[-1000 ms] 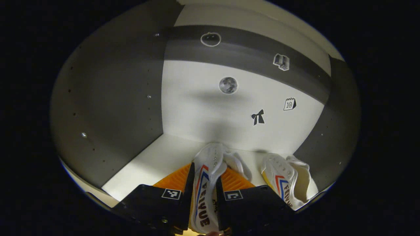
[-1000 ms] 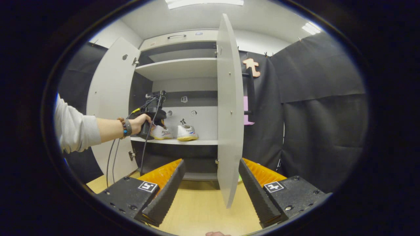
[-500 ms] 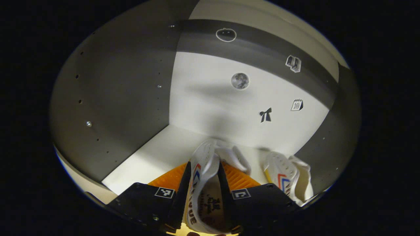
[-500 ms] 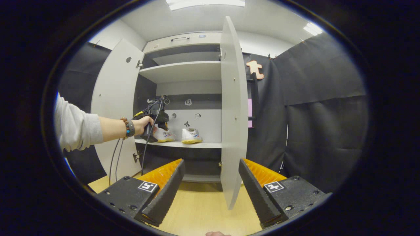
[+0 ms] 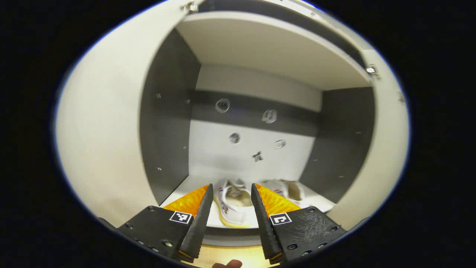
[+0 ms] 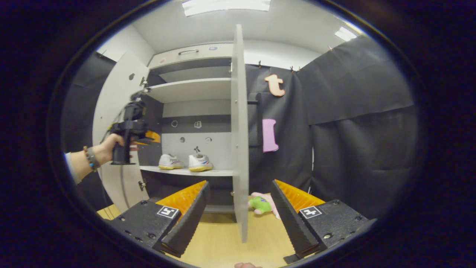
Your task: Grab one shoe with the right hand and put it into the shoe cabinet, grab the other shoe with the left hand and put it into the shoe cabinet; then close the right door with the right hand and the left door with the left hand.
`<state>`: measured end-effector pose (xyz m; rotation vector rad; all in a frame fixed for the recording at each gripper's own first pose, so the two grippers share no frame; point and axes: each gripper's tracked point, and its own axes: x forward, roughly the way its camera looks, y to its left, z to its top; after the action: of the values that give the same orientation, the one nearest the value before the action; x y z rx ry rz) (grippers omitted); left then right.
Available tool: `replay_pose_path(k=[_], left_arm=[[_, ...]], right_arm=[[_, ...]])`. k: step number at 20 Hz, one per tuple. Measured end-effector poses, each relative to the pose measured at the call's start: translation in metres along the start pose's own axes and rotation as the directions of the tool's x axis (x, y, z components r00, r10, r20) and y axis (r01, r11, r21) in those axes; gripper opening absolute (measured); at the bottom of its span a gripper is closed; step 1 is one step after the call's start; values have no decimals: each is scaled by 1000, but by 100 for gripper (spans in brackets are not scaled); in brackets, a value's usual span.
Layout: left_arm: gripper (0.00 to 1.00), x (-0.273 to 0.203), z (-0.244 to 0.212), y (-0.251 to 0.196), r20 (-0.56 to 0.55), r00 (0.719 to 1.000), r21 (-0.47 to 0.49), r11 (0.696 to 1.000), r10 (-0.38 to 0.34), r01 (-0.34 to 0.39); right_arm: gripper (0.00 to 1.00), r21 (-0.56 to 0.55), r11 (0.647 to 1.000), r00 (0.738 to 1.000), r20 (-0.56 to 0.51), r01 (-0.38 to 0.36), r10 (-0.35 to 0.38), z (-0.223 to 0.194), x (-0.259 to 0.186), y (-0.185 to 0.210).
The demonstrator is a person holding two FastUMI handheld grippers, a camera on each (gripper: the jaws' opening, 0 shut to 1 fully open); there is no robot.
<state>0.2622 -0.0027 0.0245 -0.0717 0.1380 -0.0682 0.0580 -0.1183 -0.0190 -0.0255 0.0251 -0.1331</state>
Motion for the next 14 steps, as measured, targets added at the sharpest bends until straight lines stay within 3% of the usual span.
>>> replay_pose_path(k=[1,2,4,6,11,14], left_arm=[[61,-36,7,-7,73,997,19,1000,-15,13],[75,-71,8,-16,125,991,24,999,-38,35],[77,-131,-8,-38,116,990,-24,996,-84,87],[93,-180,-31,-44,94,992,-83,992,-89,97],[92,-254,-79,-14,68,996,75,995,61,-66],[92,-270,-90,-7,58,996,40,996,72,-74]], right_arm=[[100,-10,999,999,16,37,-37,8,4,-16],[100,-9,998,998,19,64,-64,14,8,-30],[100,19,995,995,28,95,-96,26,19,-46],[100,0,993,993,10,117,-117,23,34,-60],[100,-4,995,994,-43,98,-98,4,69,-57],[100,-24,997,996,-52,74,-75,-4,77,-42]])
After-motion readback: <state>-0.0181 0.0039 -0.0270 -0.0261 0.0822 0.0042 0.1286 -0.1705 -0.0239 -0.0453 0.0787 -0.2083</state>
